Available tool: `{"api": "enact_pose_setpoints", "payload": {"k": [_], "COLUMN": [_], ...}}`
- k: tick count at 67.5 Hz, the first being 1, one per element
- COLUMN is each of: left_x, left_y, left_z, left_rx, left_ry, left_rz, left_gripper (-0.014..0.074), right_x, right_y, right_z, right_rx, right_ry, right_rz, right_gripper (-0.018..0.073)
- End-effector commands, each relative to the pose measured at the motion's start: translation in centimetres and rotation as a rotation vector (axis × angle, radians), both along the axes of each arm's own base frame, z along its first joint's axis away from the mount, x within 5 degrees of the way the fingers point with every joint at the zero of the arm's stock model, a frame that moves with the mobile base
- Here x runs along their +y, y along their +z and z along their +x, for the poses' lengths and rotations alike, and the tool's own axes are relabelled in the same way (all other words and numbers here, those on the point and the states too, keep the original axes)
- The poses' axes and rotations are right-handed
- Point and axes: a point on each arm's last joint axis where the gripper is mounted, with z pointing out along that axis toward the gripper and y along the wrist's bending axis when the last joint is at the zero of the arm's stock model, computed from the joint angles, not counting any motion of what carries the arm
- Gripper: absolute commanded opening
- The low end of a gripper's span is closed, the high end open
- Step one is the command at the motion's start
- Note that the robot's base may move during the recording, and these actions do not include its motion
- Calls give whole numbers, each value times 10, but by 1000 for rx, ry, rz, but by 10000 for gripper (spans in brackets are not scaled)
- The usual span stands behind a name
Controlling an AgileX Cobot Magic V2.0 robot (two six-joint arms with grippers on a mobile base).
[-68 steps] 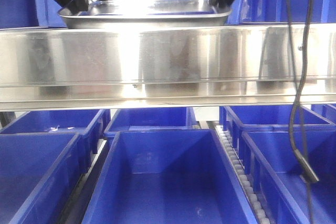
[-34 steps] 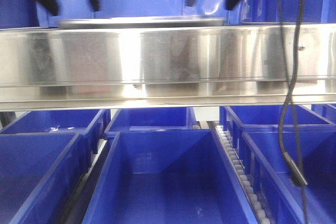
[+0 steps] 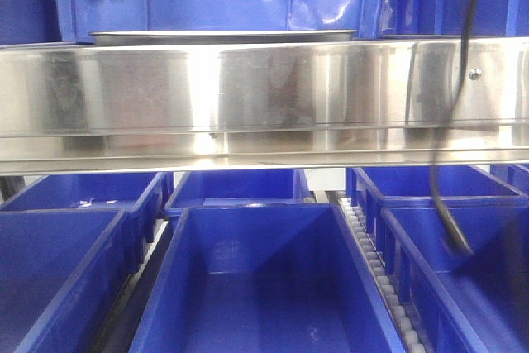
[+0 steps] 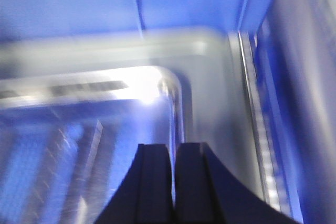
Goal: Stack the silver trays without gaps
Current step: 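Open both grippers and lift them off the stacked trays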
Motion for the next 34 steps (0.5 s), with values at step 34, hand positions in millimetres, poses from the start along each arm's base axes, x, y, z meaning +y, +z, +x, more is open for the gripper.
{"api": "enact_pose_setpoints", "payload": {"k": [34], "left_x": [-3], "left_y": [-38], "left_z": [-97], "left_rx": [-262], "left_ry": [-311], "left_rz": [-196], "left_gripper": [-9], "right_x": [-18], "right_y": [-9], "right_z": [-105], "right_rx": [-422], "right_ry": [401], "right_rz": [146], "right_gripper": [-19]}}
